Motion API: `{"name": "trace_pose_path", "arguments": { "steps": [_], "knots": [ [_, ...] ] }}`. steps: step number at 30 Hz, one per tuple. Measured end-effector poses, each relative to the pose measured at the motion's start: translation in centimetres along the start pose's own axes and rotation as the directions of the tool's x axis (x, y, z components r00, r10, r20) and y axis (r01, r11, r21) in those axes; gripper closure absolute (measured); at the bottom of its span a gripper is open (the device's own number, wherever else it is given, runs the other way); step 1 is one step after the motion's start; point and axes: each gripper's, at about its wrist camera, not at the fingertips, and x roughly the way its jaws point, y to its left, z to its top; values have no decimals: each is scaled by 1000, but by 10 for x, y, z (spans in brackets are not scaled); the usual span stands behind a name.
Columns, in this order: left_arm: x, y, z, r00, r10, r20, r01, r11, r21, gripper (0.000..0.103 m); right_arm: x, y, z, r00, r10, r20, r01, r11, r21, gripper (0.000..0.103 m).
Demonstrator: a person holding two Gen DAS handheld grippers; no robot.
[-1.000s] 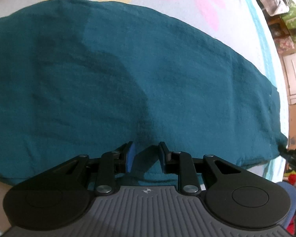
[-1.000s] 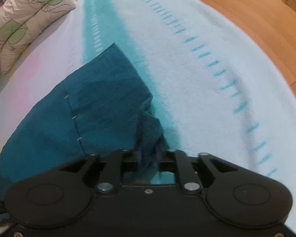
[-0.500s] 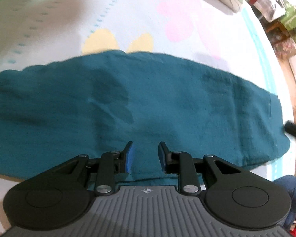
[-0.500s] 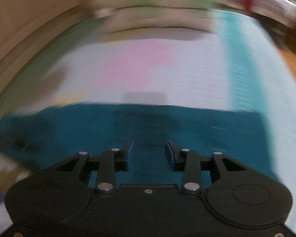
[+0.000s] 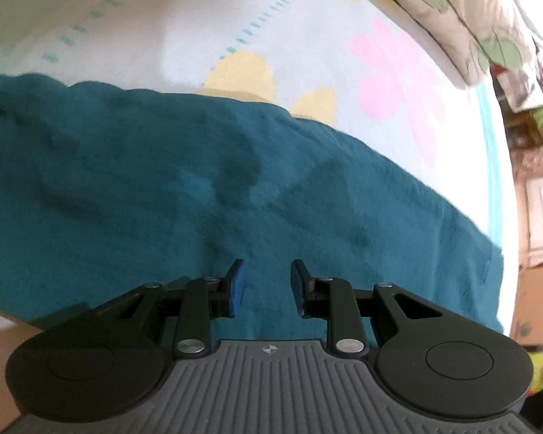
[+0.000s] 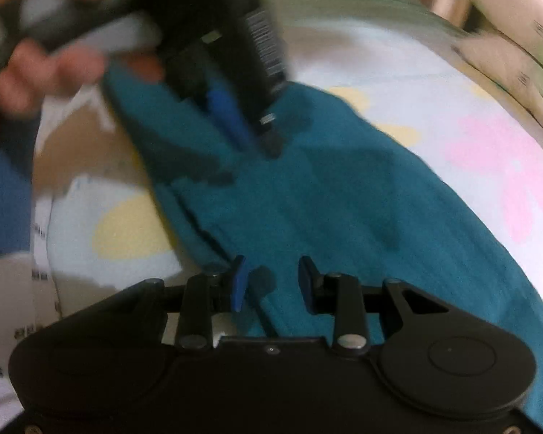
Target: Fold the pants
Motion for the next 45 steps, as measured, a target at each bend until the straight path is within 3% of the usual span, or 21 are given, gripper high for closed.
{"name": "trace_pose_path", "arguments": {
  "steps": [9, 10, 11, 12, 13, 16, 20, 24, 26, 28, 31, 34, 36, 39, 40, 43, 45],
  "knots": [
    [5, 5, 6, 999, -33, -6, 33, 999, -23, 77, 22, 23, -2, 1000, -26, 8, 27, 992, -121, 61],
    [4, 6, 5, 999, -32, -6, 32, 999, -25, 77, 24, 25, -2, 999, -28, 17, 30, 992, -127, 64],
    [3, 6, 5, 1000, -31, -3, 31, 999, -28, 77, 25, 25, -1, 999, -28, 24, 30, 991, -127, 83],
    [1, 7, 4, 1000, -31, 2, 31, 999, -32, 77, 26, 24, -1, 999, -22, 23, 25, 993, -116, 93],
    [-1, 8, 4, 999, -30, 11, 30, 999, -37, 77, 23, 21, 2, 1000, -17, 27, 19, 996, -92, 96],
    [-7, 11, 2, 999, -19, 44, 21, 998, -55, 77, 6, 9, 3, 997, 46, 57, -46, 999, 11, 96],
    [-8, 13, 3, 998, -23, 55, 27, 997, -75, 77, -18, 12, 3, 991, 113, 69, -115, 993, 23, 96],
    [-5, 10, 3, 999, -12, 35, 13, 999, -52, 77, 5, 23, -5, 993, 119, -28, -120, 992, -37, 95],
    [1, 8, 1, 1000, 12, 6, -12, 999, -32, 77, 18, 23, -4, 990, 118, -81, -121, 992, -30, 93],
    [9, 10, -1, 999, 14, -39, -16, 999, -39, 77, 16, 20, -1, 989, 133, -66, -134, 991, -5, 87],
    [31, 24, -4, 988, -29, -152, 8, 990, -139, 77, -2, 9, 4, 989, 143, -26, -142, 989, 34, 84],
    [50, 34, -8, 968, -43, -248, -9, 979, -204, 77, -21, -10, 8, 993, 119, 22, -121, 989, 86, 73],
    [43, 27, -6, 974, -4, -226, -32, 987, -156, 77, -30, -25, 14, 993, 99, 57, -106, 986, 130, 73],
    [16, 9, -3, 991, 82, -102, -86, 995, -42, 77, -39, -51, 19, 991, 76, 106, -97, 972, 213, 72],
    [5, 3, -1, 995, 89, -53, -89, 996, -1, 77, -41, -60, 22, 989, 76, 129, -106, 964, 246, 69],
    [-24, -11, 16, 994, 91, 58, -97, 990, 106, 77, -39, -82, 32, 979, 59, 196, -123, 934, 335, 45],
    [-36, -14, 31, 986, 108, 125, -125, 983, 135, 77, -31, -95, 40, 970, 44, 238, -136, 912, 386, 43]
  ]
}}
